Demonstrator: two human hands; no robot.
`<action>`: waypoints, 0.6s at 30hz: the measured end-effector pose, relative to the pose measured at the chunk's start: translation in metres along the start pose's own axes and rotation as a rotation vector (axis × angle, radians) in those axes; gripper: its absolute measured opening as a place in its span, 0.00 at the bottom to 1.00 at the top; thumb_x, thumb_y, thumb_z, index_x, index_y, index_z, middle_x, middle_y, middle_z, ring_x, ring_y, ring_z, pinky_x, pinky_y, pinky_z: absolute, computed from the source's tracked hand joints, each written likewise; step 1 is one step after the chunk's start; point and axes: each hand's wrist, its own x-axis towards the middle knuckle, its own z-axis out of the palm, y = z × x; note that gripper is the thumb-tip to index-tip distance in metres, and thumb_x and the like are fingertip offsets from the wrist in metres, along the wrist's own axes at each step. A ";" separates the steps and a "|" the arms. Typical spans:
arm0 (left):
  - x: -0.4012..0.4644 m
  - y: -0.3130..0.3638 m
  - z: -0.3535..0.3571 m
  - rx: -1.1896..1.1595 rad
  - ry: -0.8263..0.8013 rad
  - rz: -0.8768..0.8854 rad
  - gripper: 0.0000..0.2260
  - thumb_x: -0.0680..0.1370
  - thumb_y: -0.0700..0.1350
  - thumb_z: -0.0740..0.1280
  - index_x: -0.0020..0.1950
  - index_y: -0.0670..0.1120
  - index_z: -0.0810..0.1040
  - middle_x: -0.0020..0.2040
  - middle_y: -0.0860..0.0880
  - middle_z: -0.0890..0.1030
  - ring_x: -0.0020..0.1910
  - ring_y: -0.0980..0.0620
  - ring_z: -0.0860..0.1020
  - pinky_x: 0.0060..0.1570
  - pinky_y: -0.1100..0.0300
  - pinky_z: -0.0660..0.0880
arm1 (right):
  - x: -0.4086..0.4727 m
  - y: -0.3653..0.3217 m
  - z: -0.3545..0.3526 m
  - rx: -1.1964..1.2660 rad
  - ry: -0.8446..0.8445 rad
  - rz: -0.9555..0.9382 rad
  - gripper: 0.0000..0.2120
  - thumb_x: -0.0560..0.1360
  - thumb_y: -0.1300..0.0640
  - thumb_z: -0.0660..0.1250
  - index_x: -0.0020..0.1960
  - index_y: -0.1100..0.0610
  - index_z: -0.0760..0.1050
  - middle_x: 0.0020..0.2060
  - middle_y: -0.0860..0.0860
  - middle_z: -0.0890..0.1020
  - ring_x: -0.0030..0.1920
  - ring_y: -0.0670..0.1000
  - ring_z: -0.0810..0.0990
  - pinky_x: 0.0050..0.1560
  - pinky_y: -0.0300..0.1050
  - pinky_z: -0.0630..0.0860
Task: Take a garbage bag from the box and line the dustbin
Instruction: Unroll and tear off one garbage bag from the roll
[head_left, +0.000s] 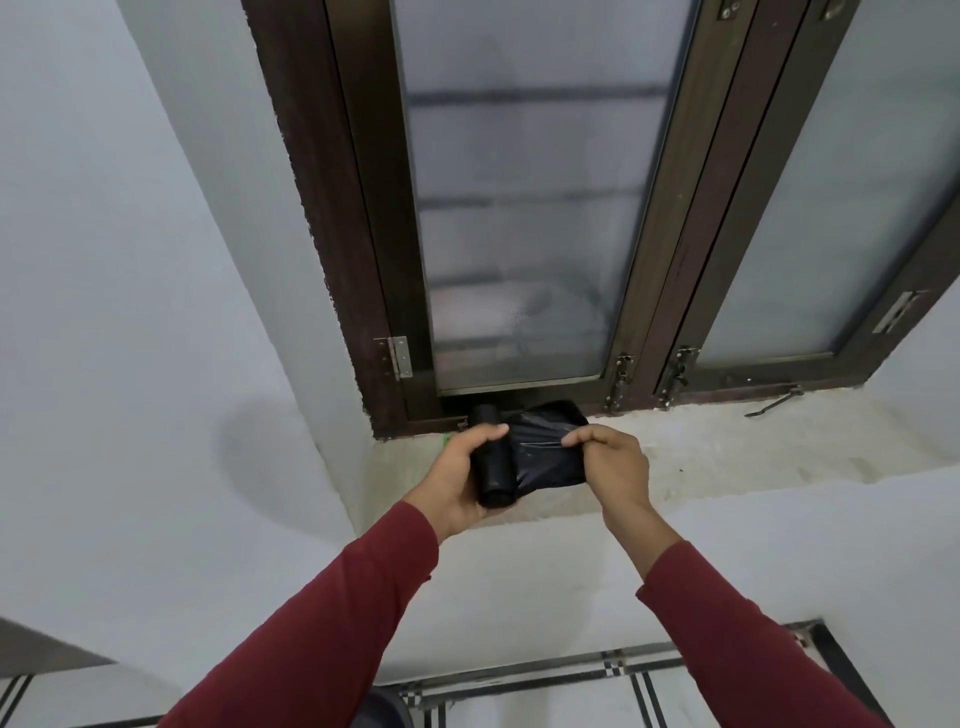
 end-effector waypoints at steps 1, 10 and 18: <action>-0.001 0.000 0.000 0.024 -0.013 0.001 0.23 0.72 0.49 0.75 0.65 0.44 0.81 0.58 0.39 0.85 0.53 0.39 0.84 0.45 0.49 0.83 | -0.001 -0.002 -0.001 0.000 0.041 0.014 0.20 0.74 0.69 0.57 0.42 0.52 0.85 0.43 0.44 0.84 0.50 0.54 0.80 0.47 0.45 0.76; -0.004 0.006 0.001 0.121 0.052 0.010 0.20 0.72 0.41 0.74 0.62 0.40 0.79 0.52 0.38 0.84 0.50 0.39 0.83 0.50 0.48 0.81 | -0.004 0.002 0.013 -0.230 -0.109 -0.094 0.23 0.69 0.53 0.80 0.60 0.54 0.76 0.49 0.50 0.78 0.52 0.52 0.78 0.54 0.41 0.74; -0.015 0.013 0.000 0.053 0.092 0.029 0.32 0.64 0.42 0.77 0.68 0.45 0.75 0.63 0.38 0.81 0.58 0.37 0.81 0.47 0.45 0.83 | 0.011 0.007 -0.006 -0.319 -0.037 -0.080 0.09 0.81 0.60 0.63 0.53 0.55 0.82 0.50 0.54 0.83 0.50 0.54 0.78 0.49 0.40 0.69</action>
